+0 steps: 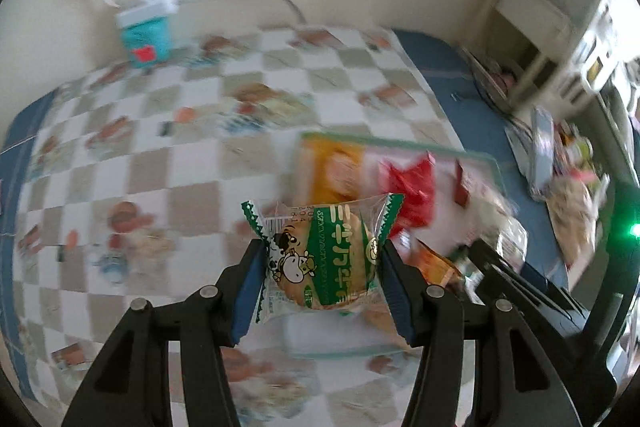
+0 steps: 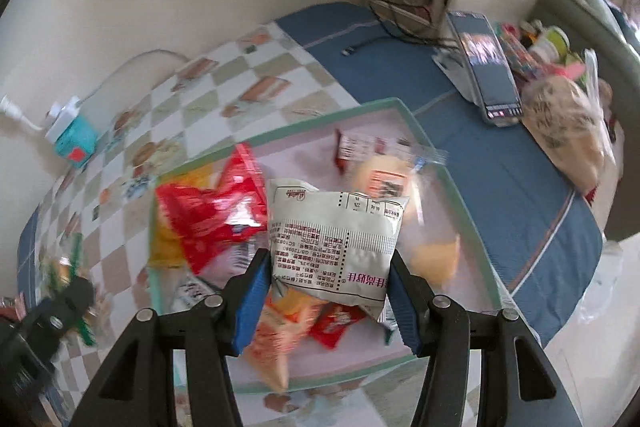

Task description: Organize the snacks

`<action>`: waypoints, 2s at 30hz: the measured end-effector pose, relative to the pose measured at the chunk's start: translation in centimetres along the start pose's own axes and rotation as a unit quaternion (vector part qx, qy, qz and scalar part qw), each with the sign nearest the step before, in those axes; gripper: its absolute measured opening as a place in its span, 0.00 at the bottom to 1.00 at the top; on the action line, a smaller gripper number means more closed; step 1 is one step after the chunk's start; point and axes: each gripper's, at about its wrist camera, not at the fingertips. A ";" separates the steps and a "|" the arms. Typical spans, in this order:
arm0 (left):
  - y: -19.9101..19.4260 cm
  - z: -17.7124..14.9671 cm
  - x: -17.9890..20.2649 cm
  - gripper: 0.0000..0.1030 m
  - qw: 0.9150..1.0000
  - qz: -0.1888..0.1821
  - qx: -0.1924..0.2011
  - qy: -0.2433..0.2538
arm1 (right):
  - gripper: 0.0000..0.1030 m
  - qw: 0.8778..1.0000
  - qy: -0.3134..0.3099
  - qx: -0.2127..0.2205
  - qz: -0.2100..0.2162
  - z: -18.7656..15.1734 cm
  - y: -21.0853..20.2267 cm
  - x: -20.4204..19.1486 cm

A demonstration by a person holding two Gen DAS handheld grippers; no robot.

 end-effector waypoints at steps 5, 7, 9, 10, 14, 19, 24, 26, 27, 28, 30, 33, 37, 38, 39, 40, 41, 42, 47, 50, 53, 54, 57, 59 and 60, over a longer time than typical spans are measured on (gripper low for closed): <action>3.0 -0.1 1.6 0.56 0.999 0.005 -0.035 0.007 | 0.58 1.000 0.003 -0.015 0.002 0.3 1.4 0.9; 3.8 -0.2 1.2 0.57 0.999 -0.009 -0.045 -0.005 | 0.58 1.000 0.001 -0.019 0.004 0.2 1.7 0.8; 4.4 -0.5 0.8 0.57 0.998 -0.030 -0.054 -0.022 | 0.59 1.000 -0.001 -0.022 0.006 0.2 2.1 0.5; 4.6 -0.5 0.7 0.59 0.997 -0.039 -0.058 -0.030 | 0.60 1.000 -0.002 -0.024 0.008 0.3 2.2 0.5; 5.1 -0.8 0.0 0.71 0.994 -0.058 -0.069 -0.053 | 0.72 0.999 0.002 -0.033 0.019 0.2 2.6 0.5; 4.7 -1.1 -1.8 0.80 0.992 -0.063 -0.066 -0.085 | 0.74 0.999 0.010 -0.034 0.019 0.1 2.6 0.9; 3.8 -1.7 -4.0 0.94 0.991 -0.031 -0.051 -0.116 | 0.92 0.999 0.002 -0.032 0.021 -0.6 2.2 0.5; 3.4 -2.2 -5.1 0.95 0.991 -0.001 -0.045 -0.128 | 1.00 0.999 -0.006 -0.025 0.023 -1.1 2.0 0.1; 3.3 -2.5 -5.5 0.96 0.990 0.017 -0.046 -0.132 | 1.00 0.999 -0.013 -0.022 0.025 -1.3 1.8 -0.2; 3.2 -2.8 -6.0 0.97 0.989 0.038 -0.050 -0.134 | 1.00 0.999 -0.020 -0.020 0.026 -1.6 1.6 -0.4; 2.9 -3.5 -6.8 0.97 0.987 0.069 -0.055 -0.134 | 1.00 0.999 -0.030 -0.018 0.029 -2.1 1.3 -0.9; 2.0 -4.6 -8.0 0.97 0.984 0.092 -0.054 -0.145 | 1.00 0.998 -0.044 -0.014 0.033 -3.0 0.9 -1.5; 0.8 -5.7 -8.3 0.97 0.982 0.118 -0.058 -0.135 | 1.00 0.997 -0.069 -0.008 0.034 -4.5 0.3 -2.3; 0.5 -5.9 -8.2 0.97 0.982 0.125 -0.058 -0.129 | 1.00 0.996 -0.076 -0.007 0.035 -4.8 0.1 -2.4; 0.2 -6.1 -8.1 0.97 0.982 0.133 -0.058 -0.123 | 1.00 0.996 -0.083 -0.006 0.035 -5.2 0.0 -2.6; -0.2 -6.3 -8.0 0.97 0.981 0.142 -0.056 -0.118 | 1.00 0.995 -0.089 -0.005 0.034 -5.5 -0.1 -2.7; -0.5 -6.6 -7.9 0.97 0.980 0.152 -0.056 -0.115 | 1.00 0.995 -0.093 -0.005 0.033 -5.8 -0.2 -2.8; -0.8 -6.8 -7.8 0.97 0.979 0.160 -0.057 -0.117 | 1.00 0.995 -0.098 -0.004 0.031 -6.1 -0.3 -2.8; -1.9 -8.7 -7.2 0.97 0.977 0.179 -0.058 -0.103 | 1.00 0.994 -0.105 0.000 0.032 -7.3 -1.0 -2.7; -2.3 -9.7 -7.1 0.97 0.977 0.178 -0.056 -0.103 | 1.00 0.993 -0.112 0.000 0.036 -8.0 -1.4 -2.6; -2.7 -11.0 -7.3 0.97 0.972 0.197 -0.066 -0.109 | 1.00 0.993 -0.114 0.000 0.039 -8.5 -1.8 -2.5; -2.8 -11.2 -7.4 0.97 0.971 0.201 -0.066 -0.108 | 1.00 0.993 -0.116 0.001 0.038 -8.8 -1.9 -2.4; -3.6 -12.0 -7.9 0.97 0.972 0.196 -0.055 -0.122 | 1.00 0.992 -0.122 0.003 0.037 -9.4 -2.3 -2.4; -4.2 -12.3 -8.1 0.97 0.971 0.194 -0.047 -0.129 | 1.00 0.991 -0.129 0.005 0.036 -9.9 -2.5 -2.4; -4.4 -12.5 -8.2 0.97 0.971 0.194 -0.043 -0.132 | 1.00 0.991 -0.131 0.006 0.035 -10.1 -2.6 -2.4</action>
Point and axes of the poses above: each gripper's, at about its wrist camera, not at the fingertips, and y roughly the way its jaws point, x to its right, z to its top, and after that the axes turned 8 degrees about y, right-handed
